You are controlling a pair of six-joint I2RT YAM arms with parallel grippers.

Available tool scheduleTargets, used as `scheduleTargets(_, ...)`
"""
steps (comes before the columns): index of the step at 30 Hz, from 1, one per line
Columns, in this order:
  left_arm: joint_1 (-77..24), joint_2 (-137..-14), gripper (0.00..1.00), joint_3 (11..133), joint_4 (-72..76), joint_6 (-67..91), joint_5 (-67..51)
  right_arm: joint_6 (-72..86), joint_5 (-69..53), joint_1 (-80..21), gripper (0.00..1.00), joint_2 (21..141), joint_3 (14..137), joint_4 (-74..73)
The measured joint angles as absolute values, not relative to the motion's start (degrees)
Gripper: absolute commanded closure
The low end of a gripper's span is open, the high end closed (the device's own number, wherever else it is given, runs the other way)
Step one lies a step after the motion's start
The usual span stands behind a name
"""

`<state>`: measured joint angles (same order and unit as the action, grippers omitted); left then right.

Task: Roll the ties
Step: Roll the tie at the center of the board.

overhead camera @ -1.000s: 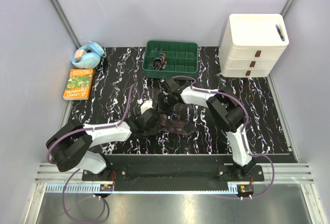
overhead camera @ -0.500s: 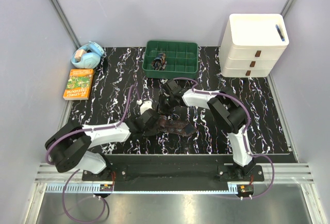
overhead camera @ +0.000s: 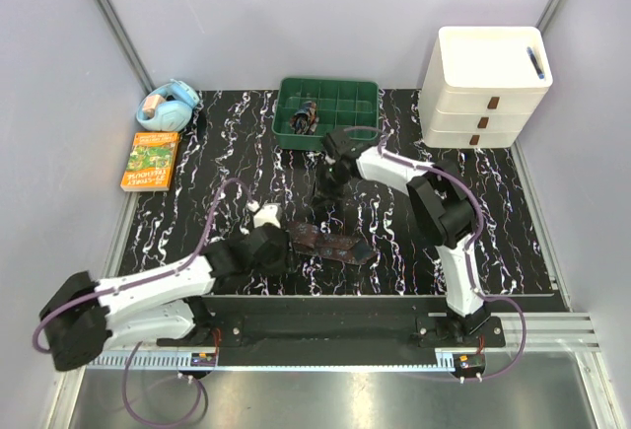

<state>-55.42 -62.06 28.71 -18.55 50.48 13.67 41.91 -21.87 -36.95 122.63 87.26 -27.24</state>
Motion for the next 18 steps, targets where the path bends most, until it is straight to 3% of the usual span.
scheduleTargets(5,-52.93,-50.89,0.32,27.46,-22.52,49.15,13.06,38.11,-18.76,-35.46,0.75,122.32,95.55,-34.26)
scheduleTargets(7,-48.97,-47.46,0.32,27.46,-23.16,47.88,11.49,37.58,-18.55,-35.59,0.75,120.73,95.04,-35.07)
scheduleTargets(12,-35.44,-45.52,0.32,27.46,-22.57,43.97,4.16,39.07,-19.35,-36.82,0.76,112.01,85.71,-34.0)
scheduleTargets(18,-28.01,-49.34,0.31,25.89,-17.34,41.71,-4.8,43.62,-22.15,-42.04,0.76,103.22,73.25,-27.51)
